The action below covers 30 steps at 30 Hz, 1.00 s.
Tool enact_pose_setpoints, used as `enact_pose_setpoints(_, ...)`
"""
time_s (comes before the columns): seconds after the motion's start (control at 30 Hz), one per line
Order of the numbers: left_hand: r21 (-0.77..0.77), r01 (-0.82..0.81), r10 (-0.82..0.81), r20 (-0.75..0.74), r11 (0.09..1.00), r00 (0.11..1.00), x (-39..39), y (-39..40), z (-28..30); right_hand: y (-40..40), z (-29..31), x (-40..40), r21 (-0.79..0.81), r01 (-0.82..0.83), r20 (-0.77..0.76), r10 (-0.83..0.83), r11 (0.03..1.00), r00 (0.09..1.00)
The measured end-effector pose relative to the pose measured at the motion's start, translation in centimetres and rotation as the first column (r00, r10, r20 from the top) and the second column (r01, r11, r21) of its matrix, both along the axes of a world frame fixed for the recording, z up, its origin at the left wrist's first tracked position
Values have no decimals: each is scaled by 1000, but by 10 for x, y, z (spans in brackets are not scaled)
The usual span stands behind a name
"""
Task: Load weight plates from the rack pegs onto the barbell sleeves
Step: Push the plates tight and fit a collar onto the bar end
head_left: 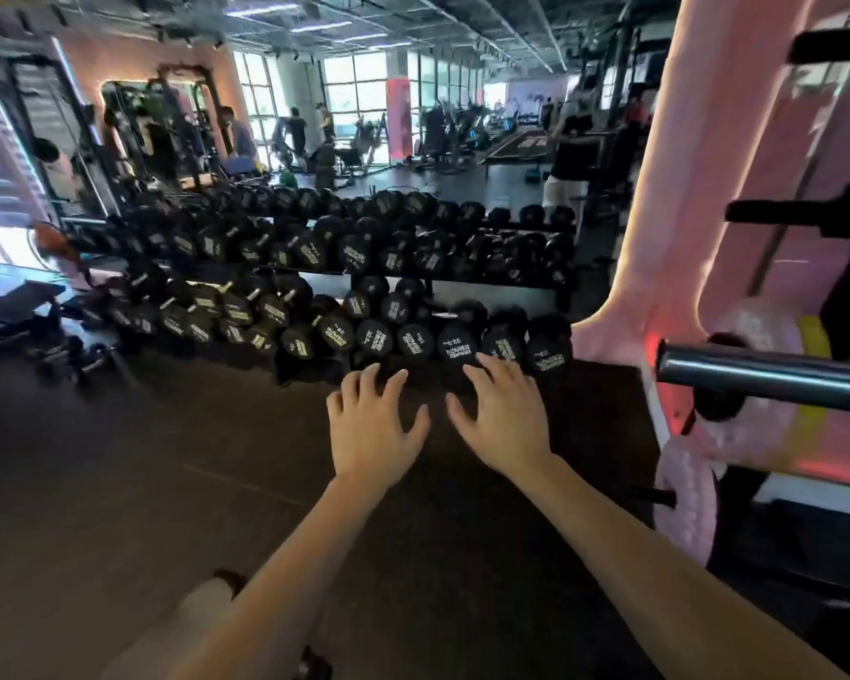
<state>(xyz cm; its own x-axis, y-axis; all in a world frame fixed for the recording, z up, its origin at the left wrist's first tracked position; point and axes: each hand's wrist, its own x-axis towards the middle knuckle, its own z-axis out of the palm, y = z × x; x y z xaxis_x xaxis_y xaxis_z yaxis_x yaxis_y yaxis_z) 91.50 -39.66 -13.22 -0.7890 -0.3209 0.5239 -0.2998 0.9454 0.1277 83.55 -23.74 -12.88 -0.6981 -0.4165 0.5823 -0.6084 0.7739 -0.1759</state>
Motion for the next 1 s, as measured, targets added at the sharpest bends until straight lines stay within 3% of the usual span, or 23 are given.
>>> enact_pose_setpoints(0.1, -4, 64, -64, -43, 998, 997, -56, -39, -4, -36, -4, -48, -1, 69, -1, -69, 998, 998)
enact_pose_setpoints(0.23, 61, 109, -109, 7, 992, 994, -132, -98, 5, -87, 6, -113, -4, 116, 80, -115, 993, 990)
enact_pose_setpoints(0.4, 114, 229, -234, 27, 967, 972, -232, -140, 7, -119, 12, -187, -43, 255, 39, -253, 966, 967)
enact_pose_setpoints(0.73, 95, 518, -524, 57, 850, 850, -430, -65, -25, -57, -15, -349, 6, 515, 129, -511, 857, 850)
enact_pose_setpoints(1.0, 107, 631, -632, -29, 769, 775, -602, -7, 6, -5, 13, -500, -103, 596, 104, -587, 797, 803)
